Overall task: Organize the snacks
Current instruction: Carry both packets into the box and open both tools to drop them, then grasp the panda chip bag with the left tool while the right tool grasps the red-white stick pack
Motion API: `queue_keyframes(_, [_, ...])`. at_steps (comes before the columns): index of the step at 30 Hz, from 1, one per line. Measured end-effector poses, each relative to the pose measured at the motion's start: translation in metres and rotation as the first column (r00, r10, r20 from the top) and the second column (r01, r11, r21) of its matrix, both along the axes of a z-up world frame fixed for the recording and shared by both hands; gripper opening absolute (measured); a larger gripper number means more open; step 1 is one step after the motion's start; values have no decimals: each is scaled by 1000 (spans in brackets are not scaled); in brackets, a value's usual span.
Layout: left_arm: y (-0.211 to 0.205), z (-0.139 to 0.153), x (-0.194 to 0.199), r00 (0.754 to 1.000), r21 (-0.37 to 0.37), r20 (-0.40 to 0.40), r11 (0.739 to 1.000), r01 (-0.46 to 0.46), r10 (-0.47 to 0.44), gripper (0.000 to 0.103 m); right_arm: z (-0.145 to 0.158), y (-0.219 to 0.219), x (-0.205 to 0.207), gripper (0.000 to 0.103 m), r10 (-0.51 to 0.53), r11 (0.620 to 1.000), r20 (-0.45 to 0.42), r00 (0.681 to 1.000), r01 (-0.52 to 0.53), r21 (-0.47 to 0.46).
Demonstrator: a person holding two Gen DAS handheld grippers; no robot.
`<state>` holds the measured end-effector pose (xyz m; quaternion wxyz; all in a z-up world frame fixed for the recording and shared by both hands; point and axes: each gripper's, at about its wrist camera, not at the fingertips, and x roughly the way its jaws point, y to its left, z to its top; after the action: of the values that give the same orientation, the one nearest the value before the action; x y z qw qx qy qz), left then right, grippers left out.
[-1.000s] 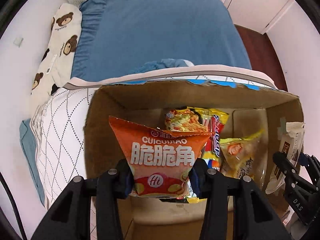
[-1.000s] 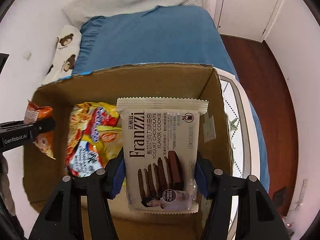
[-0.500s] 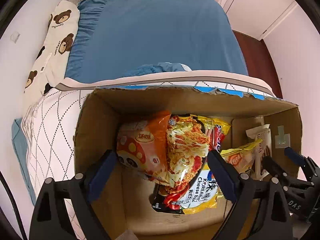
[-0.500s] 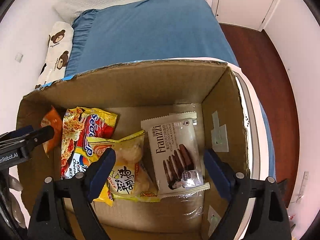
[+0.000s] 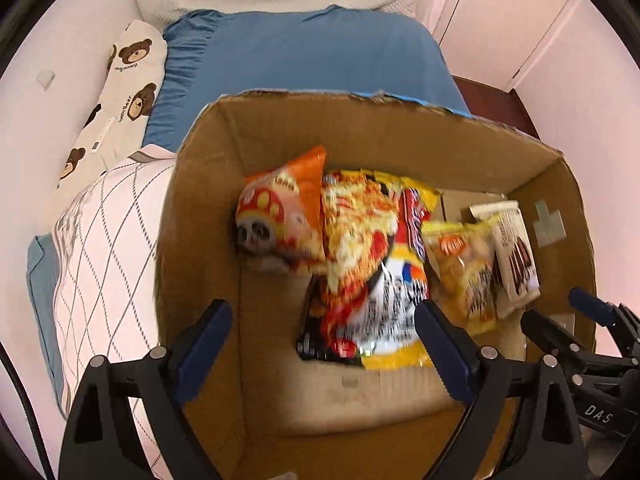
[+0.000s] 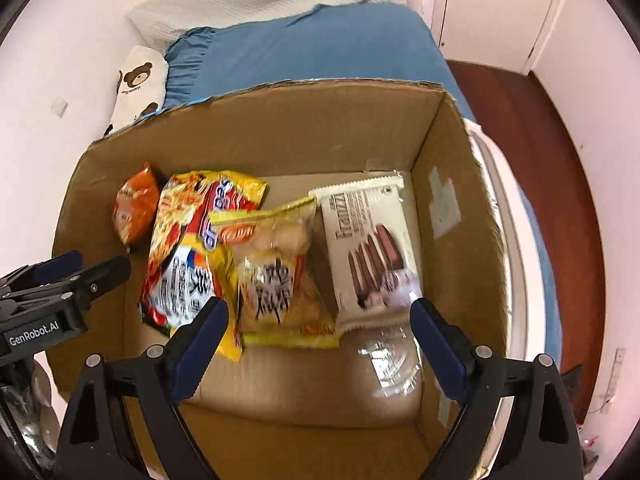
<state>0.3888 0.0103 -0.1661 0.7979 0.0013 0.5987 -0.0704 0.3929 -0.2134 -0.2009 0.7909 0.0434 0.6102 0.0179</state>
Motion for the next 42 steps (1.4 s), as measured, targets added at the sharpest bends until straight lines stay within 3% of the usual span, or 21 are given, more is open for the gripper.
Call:
queue_keyframes(12, [-2, 57, -86, 983, -58, 186, 998, 7, 4, 93, 67, 6, -85, 94, 32, 999, 186, 982, -28, -27])
queue_keyframes(23, [1, 110, -160, 943, -85, 332, 996, 37, -6, 94, 123, 5, -163, 94, 50, 999, 334, 941, -45, -25])
queue_keyframes(30, [5, 121, -198, 935, -100, 355, 995, 28, 9, 94, 146, 0, -203, 94, 22, 998, 358, 934, -40, 40])
queue_keyframes(33, [10, 110, -218, 944, -102, 329, 995, 16, 19, 94, 137, -6, -226, 94, 2, 997, 316, 949, -25, 69])
queue_keyframes(36, [16, 84, -245, 957, -88, 288, 996, -6, 32, 94, 107, -15, -249, 94, -13, 997, 213, 977, -5, 82])
queue_keyframes(39, [18, 41, -275, 976, -46, 216, 999, -13, 22, 93, 52, -32, -273, 94, -58, 995, 73, 996, 51, 85])
queue_keyframes(42, [21, -8, -302, 995, 8, 97, 1000, -11, 10, 93, -1, -48, -293, 94, -100, 993, -36, 994, 102, 55])
